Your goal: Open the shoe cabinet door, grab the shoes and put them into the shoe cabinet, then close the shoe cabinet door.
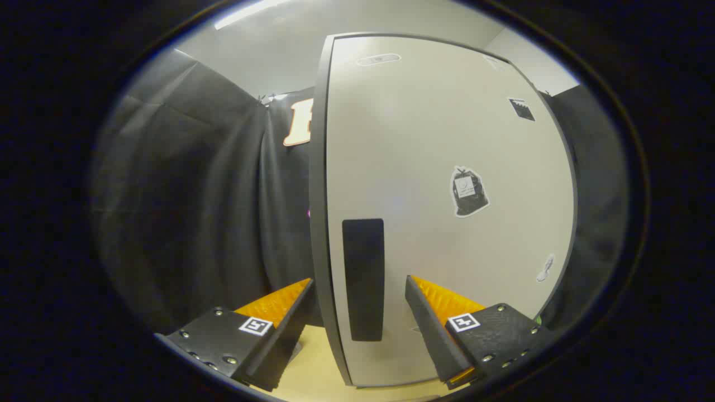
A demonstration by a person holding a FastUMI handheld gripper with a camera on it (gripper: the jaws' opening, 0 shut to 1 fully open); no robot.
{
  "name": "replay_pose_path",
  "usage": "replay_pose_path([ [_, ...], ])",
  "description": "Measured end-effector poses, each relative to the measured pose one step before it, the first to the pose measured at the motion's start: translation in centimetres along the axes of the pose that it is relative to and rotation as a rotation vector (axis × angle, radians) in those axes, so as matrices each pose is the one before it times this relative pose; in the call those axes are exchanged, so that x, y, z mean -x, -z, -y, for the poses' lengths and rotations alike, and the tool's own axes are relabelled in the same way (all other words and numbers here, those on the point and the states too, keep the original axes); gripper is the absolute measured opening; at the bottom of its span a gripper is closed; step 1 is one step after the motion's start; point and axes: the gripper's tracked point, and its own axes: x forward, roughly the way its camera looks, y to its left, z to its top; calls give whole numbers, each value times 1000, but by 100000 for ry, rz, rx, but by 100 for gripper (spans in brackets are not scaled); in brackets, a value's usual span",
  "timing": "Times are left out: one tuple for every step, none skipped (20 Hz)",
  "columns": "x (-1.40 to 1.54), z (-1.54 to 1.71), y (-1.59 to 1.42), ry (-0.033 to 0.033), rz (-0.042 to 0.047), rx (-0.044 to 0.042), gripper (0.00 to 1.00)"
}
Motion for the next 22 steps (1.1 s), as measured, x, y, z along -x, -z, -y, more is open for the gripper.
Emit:
replay_pose_path([
  [-142,-2,-145,442,1005,53,96],
  [-175,-97,-151,112,874,-46,94],
  [-129,-64,-35,131,446,180,91],
  [-178,2,-33,218,164,190,91],
  [-152,-89,99,-209,-49,24,91],
  [-170,-40,96,-44,-286,-107,91],
  [4,19,-8,249,250,219,91],
  [-68,-48,-93,347,369,465,92],
  [30,24,70,300,57,378,91],
  [-64,12,-82,307,297,325,91],
  [-3,-21,50,228,5,255,91],
  [-37,16,-41,111,230,249,91],
  [28,128,44,705,74,619,91],
  [-233,543,148,2330,-414,526,85],
  [147,10,9,249,108,126,79],
  [-107,-33,-55,-154,132,118,73],
  [256,626,131,1774,-779,431,65],
  [561,-410,90,-1021,-218,-775,57],
  [-528,-285,-21,-1799,-545,-338,50],
  [568,-11,-147,446,119,118,42],
  [-754,17,170,103,-546,176,34],
  [-118,28,68,-172,-658,61,34],
])
